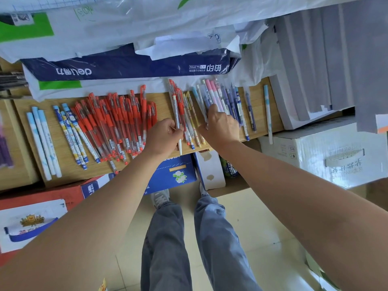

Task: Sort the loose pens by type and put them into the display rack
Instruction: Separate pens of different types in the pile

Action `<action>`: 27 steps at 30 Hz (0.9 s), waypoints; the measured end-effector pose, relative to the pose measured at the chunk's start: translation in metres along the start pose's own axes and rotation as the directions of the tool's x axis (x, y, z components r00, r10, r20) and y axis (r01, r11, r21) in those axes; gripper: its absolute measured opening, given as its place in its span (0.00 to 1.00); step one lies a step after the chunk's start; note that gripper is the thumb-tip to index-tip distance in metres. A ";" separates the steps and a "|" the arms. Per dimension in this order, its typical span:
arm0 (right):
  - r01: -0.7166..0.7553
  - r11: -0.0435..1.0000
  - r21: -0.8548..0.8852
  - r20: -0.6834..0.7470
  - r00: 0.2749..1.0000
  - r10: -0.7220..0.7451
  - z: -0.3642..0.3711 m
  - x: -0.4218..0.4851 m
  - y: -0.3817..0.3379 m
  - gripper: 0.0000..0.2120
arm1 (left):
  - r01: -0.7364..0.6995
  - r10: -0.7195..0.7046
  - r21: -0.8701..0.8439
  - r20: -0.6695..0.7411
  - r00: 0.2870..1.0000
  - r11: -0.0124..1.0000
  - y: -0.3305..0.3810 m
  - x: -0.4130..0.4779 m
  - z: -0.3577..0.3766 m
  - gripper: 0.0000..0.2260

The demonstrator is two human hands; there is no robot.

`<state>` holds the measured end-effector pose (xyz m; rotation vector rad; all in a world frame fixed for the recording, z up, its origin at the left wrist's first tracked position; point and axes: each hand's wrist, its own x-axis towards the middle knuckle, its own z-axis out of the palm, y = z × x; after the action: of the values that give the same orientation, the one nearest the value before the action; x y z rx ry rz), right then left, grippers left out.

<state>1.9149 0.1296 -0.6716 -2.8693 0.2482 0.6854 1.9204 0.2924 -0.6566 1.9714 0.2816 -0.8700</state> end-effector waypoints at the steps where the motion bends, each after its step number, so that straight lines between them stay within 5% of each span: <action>1: 0.006 1.000 -0.012 -0.001 1.000 -0.006 0.000 0.001 0.001 0.09 | 0.006 -0.006 -0.013 0.004 1.000 1.000 0.000 0.000 0.000 0.12; 4: 0.023 1.000 -0.002 -0.031 0.999 -0.023 0.001 0.001 0.007 0.07 | 0.043 -0.042 -0.085 0.012 0.999 0.995 -0.001 0.000 0.000 0.12; 7: 0.027 0.952 0.304 -0.057 0.998 -0.010 0.003 -0.001 0.012 0.07 | 0.076 -0.079 -0.204 -0.008 0.997 0.976 -0.001 0.000 0.000 0.11; 11: -0.004 0.727 0.687 0.221 0.954 -0.203 -0.014 -0.010 0.011 0.08 | 0.118 -0.130 -0.402 -0.003 0.991 0.908 0.011 -0.003 0.007 0.02; 19: -0.210 0.568 0.796 0.413 0.874 -0.255 -0.029 -0.015 0.013 0.09 | 0.176 -0.211 -0.581 0.007 0.977 0.795 0.023 -0.009 0.011 0.01; 23: -0.241 0.592 0.769 0.451 0.861 -0.235 -0.026 -0.018 0.013 0.12 | 0.071 -0.077 -0.341 -0.004 0.997 0.937 0.014 -0.013 0.005 0.10; 25: -0.210 0.642 0.737 0.399 0.902 -0.163 -0.023 -0.017 0.017 0.11 | -0.064 0.062 -0.028 -0.091 0.994 0.998 0.005 -0.013 -0.001 0.12; 27: -0.251 0.623 0.741 0.370 0.927 -0.067 -0.021 -0.015 0.020 0.10 | -0.164 0.192 0.297 -0.069 0.979 0.941 -0.003 -0.010 -0.003 0.15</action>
<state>1.9063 0.1076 -0.6490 -1.8515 0.5004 0.8467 1.9132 0.2984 -0.6513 2.2756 0.0278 -0.7304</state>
